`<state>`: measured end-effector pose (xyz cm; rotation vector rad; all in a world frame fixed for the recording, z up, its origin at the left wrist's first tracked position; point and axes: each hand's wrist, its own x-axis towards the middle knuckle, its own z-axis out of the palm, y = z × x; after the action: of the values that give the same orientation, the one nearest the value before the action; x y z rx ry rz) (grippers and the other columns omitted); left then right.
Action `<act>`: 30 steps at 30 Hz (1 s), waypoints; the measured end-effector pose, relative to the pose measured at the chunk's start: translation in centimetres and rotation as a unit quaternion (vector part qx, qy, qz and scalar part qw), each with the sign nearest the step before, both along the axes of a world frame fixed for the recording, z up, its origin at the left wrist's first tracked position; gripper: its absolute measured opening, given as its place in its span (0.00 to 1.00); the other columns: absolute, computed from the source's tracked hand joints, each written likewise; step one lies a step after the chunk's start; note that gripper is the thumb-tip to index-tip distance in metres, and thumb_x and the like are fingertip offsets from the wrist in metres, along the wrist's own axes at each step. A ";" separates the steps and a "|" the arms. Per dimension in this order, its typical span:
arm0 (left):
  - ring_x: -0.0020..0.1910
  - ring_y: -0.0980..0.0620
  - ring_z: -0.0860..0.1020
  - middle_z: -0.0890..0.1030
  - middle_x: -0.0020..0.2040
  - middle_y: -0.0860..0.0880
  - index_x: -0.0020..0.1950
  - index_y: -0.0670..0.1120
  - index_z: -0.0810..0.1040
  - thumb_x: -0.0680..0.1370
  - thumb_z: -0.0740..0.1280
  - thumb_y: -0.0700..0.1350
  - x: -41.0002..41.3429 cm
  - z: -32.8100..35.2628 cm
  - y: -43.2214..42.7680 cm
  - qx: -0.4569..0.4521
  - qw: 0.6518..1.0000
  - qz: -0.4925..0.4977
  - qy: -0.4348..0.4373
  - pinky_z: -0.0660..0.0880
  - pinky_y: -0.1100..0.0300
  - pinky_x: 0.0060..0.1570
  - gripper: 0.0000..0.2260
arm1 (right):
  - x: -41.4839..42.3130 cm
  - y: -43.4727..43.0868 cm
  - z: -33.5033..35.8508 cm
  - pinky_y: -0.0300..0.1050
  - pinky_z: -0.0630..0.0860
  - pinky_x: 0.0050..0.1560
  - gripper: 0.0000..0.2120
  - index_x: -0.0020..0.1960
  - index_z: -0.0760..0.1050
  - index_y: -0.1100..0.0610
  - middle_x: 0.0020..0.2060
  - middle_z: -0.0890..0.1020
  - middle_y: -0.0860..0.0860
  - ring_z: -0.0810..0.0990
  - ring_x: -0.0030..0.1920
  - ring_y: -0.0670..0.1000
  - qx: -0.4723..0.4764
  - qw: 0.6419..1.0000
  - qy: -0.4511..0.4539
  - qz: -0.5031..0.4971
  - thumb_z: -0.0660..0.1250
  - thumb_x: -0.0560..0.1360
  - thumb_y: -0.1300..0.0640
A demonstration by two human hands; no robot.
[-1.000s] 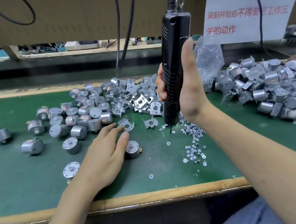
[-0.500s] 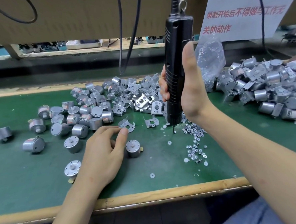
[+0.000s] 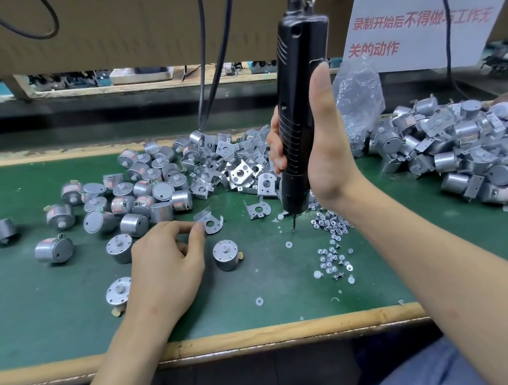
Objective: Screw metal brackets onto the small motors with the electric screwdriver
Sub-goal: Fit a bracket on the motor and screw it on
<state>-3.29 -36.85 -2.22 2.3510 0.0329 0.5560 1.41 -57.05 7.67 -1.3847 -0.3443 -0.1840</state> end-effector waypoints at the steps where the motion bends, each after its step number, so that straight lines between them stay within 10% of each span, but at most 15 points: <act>1: 0.38 0.70 0.77 0.76 0.32 0.61 0.43 0.54 0.80 0.78 0.67 0.50 0.0 0.0 0.0 0.001 1.000 0.004 0.001 0.64 0.76 0.36 0.05 | 0.0 0.0 0.0 0.49 0.68 0.33 0.35 0.38 0.70 0.59 0.28 0.71 0.56 0.69 0.27 0.54 0.000 1.000 0.000 0.000 0.57 0.62 0.24; 30: 0.39 0.64 0.78 0.81 0.39 0.57 0.44 0.55 0.79 0.74 0.70 0.40 0.1 -0.2 0.4 0.020 1.000 -0.006 0.002 0.64 0.79 0.43 0.08 | 0.2 0.0 -0.5 0.45 0.69 0.30 0.36 0.40 0.70 0.60 0.28 0.71 0.55 0.69 0.27 0.52 0.004 1.000 -0.012 -0.013 0.57 0.65 0.24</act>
<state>-3.23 -36.47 -2.46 2.3901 0.0087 0.5494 1.64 -57.03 7.13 -1.3794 -0.3463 -0.2231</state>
